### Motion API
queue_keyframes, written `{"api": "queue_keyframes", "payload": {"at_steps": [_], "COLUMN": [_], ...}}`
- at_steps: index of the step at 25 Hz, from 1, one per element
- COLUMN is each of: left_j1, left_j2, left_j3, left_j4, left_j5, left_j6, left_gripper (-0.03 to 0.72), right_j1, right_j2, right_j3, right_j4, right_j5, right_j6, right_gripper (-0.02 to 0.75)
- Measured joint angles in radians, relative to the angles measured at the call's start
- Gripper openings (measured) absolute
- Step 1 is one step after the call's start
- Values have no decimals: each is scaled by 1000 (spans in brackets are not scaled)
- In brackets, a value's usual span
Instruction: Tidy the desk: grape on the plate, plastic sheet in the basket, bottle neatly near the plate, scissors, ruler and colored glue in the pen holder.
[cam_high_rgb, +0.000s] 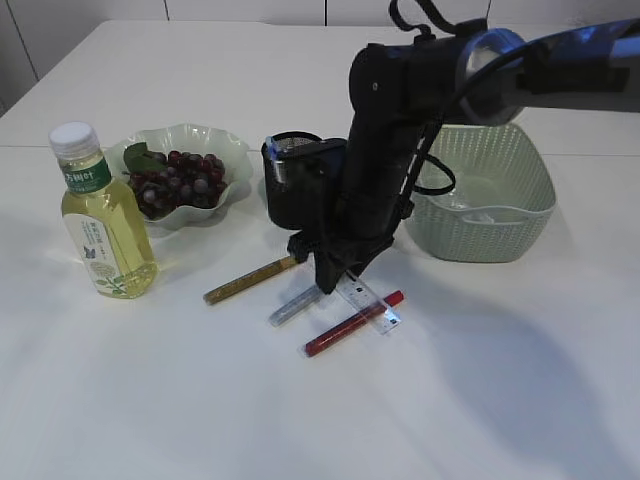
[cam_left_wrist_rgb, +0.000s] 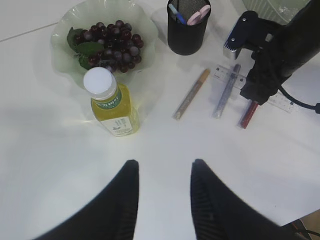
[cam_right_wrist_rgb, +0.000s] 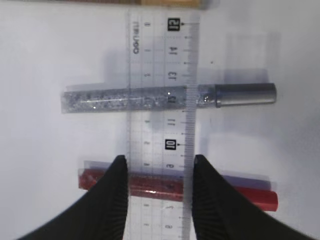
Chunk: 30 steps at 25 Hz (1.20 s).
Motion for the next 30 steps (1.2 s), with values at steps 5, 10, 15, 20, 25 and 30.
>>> {"api": "queue_keyframes", "payload": {"at_steps": [5, 10, 15, 20, 25, 30], "left_j1": [0, 0, 0, 0, 0, 0], "left_j2": [0, 0, 0, 0, 0, 0], "left_j3": [0, 0, 0, 0, 0, 0], "left_j4": [0, 0, 0, 0, 0, 0], "left_j5": [0, 0, 0, 0, 0, 0], "left_j6": [0, 0, 0, 0, 0, 0], "left_gripper": [253, 253, 253, 253, 253, 253], "right_j1": [12, 32, 32, 32, 32, 32], "right_j2": [-24, -56, -130, -237, -326, -345], "right_j3": [0, 55, 152, 256, 351, 359], "right_j4": [7, 10, 10, 10, 10, 14], "right_j5": [15, 21, -8, -156, -328, -453], "right_j6": [0, 0, 0, 0, -7, -17], "right_gripper": [300, 300, 300, 300, 300, 300]}}
